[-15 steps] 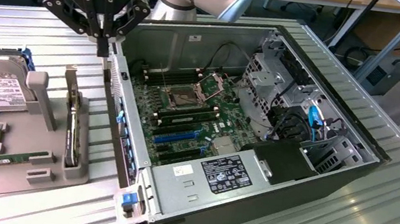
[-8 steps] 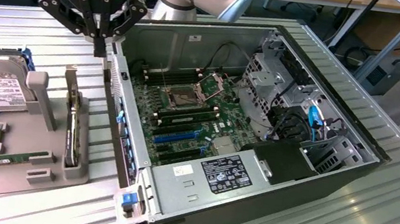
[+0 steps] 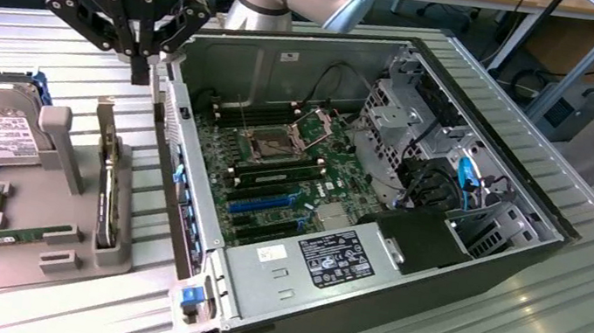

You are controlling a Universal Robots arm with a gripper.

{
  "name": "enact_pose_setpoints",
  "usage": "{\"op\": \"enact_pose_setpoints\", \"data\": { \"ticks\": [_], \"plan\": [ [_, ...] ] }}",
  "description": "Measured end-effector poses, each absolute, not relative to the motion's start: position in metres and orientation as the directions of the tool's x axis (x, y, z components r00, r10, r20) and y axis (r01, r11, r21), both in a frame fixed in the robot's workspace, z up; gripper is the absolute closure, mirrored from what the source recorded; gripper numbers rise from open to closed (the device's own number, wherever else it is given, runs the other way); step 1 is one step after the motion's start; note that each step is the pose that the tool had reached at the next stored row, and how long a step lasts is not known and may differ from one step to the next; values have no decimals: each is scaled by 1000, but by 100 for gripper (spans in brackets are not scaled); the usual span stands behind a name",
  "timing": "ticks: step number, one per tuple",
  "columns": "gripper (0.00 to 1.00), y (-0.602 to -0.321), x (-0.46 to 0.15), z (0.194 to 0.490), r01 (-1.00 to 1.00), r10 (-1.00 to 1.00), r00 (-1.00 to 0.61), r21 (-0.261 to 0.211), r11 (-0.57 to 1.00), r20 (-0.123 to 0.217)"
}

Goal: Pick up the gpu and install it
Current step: 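Reach for the gpu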

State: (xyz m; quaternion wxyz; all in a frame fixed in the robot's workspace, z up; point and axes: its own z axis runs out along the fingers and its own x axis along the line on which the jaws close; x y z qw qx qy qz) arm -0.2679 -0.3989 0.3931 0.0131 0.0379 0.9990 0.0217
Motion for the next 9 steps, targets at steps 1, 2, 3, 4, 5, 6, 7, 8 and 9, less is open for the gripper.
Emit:
{"op": "enact_pose_setpoints", "data": {
  "ticks": [1, 2, 3, 4, 5, 6, 7, 8, 9],
  "plan": [
    [89, -399, -268, 393, 75, 76, -997, 44, 996, -25],
    [89, -399, -270, 393, 75, 76, -997, 44, 996, -25],
    [89, -399, -270, 393, 75, 76, -997, 44, 996, -25],
    [89, -399, -271, 393, 75, 76, -997, 44, 996, -25],
    [89, -399, -271, 393, 75, 76, -997, 44, 996, -25],
    [89, -399, -273, 393, 75, 76, -997, 44, 996, -25],
    [89, -399, -273, 393, 75, 76, -997, 44, 996, -25],
    [89, -399, -274, 393, 75, 76, -997, 44, 996, -25],
    [89, -399, -275, 393, 75, 76, -997, 44, 996, -25]
  ]
}}
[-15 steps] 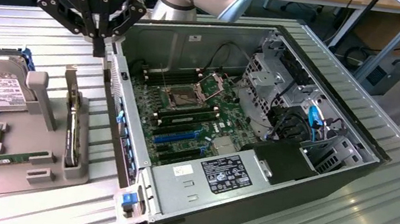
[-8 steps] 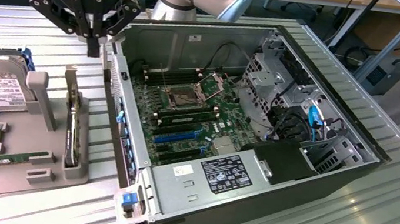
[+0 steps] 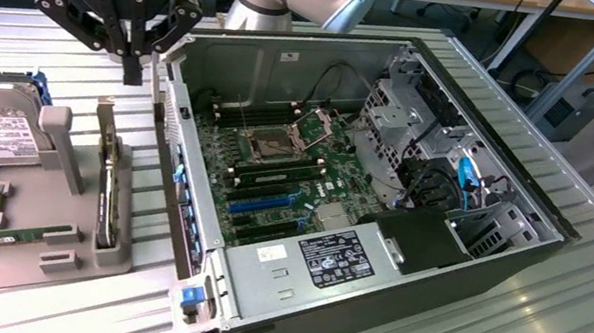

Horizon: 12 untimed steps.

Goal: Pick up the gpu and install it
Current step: 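Reach for the gpu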

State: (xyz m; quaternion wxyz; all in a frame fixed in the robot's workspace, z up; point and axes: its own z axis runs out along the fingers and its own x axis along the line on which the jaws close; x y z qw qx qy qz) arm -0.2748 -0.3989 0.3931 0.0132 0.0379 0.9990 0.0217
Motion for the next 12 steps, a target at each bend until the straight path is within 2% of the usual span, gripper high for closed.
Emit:
{"op": "enact_pose_setpoints", "data": {
  "ticks": [12],
  "plan": [
    [89, -399, -284, 393, 75, 76, -997, 44, 996, -25]
  ]
}}
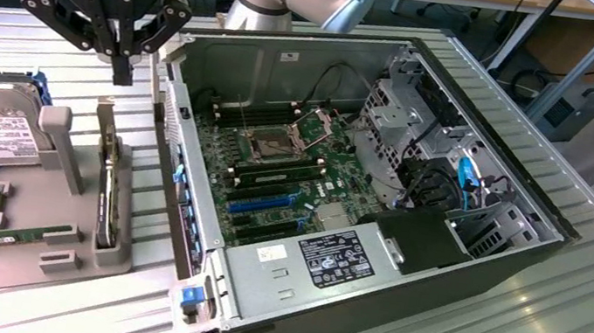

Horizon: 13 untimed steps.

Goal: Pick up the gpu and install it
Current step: 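Reach for the gpu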

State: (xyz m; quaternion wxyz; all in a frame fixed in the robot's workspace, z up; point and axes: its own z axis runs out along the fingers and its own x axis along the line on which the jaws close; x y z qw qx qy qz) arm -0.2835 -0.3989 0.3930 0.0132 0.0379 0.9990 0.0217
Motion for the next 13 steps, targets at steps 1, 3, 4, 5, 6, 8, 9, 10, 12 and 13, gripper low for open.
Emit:
{"op": "enact_pose_setpoints", "data": {
  "ticks": [1, 3, 4, 5, 6, 8, 9, 10, 12, 13],
  "plan": [
    [89, -399, -284, 393, 75, 76, -997, 44, 996, -25],
    [89, -399, -286, 393, 75, 76, -997, 44, 996, -25],
    [89, -399, -286, 393, 75, 76, -997, 44, 996, -25],
    [89, -399, -287, 393, 75, 76, -997, 44, 996, -25],
    [89, -399, -288, 393, 75, 76, -997, 44, 996, -25],
    [89, -399, -289, 393, 75, 76, -997, 44, 996, -25],
    [89, -399, -290, 393, 75, 76, -997, 44, 996, -25],
    [89, -399, -291, 393, 75, 76, -997, 44, 996, -25],
    [89, -399, -292, 393, 75, 76, -997, 44, 996, -25],
    [89, -399, -293, 393, 75, 76, -997, 44, 996, -25]
  ]
}}
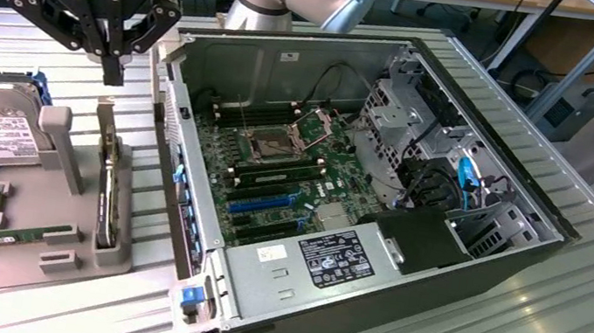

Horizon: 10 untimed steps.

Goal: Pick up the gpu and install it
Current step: 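Reach for the gpu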

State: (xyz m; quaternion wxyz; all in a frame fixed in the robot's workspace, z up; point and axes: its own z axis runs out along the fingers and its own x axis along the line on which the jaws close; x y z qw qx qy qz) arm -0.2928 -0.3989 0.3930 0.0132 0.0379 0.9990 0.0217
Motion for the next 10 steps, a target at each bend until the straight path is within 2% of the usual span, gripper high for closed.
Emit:
{"op": "enact_pose_setpoints", "data": {
  "ticks": [10],
  "plan": [
    [89, -399, -299, 393, 75, 76, -997, 44, 996, -25]
  ]
}}
